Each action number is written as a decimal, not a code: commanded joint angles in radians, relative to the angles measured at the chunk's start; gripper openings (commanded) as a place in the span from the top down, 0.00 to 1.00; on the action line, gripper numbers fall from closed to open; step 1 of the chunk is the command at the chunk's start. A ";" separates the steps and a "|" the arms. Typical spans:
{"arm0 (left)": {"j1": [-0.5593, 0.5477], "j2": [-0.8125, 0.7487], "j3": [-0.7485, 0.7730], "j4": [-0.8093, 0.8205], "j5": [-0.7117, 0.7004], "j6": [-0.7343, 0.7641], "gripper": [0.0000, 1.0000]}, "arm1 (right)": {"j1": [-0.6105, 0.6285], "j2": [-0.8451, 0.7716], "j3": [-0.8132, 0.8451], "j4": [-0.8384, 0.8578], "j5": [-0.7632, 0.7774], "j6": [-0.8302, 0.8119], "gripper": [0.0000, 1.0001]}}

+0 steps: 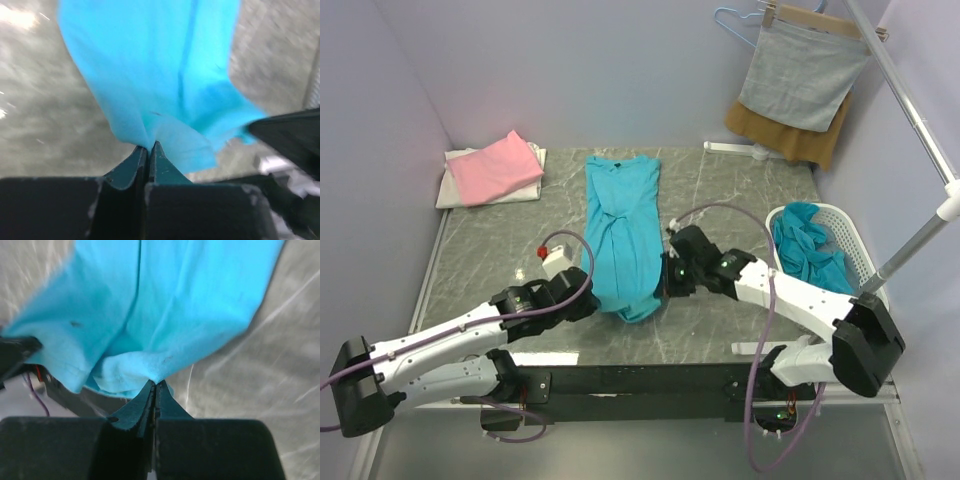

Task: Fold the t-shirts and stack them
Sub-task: Fold the folded rectangular tshirt in 1/3 of the way

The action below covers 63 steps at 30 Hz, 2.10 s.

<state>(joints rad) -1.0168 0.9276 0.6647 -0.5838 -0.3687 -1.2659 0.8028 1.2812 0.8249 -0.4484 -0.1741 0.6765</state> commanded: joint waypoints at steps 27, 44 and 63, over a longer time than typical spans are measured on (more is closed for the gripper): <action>0.586 0.789 0.366 0.527 0.240 0.586 0.99 | -0.359 0.779 0.741 -0.101 -0.068 -0.293 1.00; 0.601 0.649 0.320 0.541 0.221 0.646 0.13 | -0.364 0.622 0.645 0.022 -0.091 -0.265 0.61; 0.587 0.744 0.259 0.628 0.531 0.560 0.18 | -0.261 0.655 0.551 0.014 -0.183 -0.244 0.61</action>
<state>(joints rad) -0.4259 1.6348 0.9012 -0.0154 0.1329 -0.6998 0.5373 1.9453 1.3777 -0.4549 -0.3676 0.4297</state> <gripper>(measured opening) 0.815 0.390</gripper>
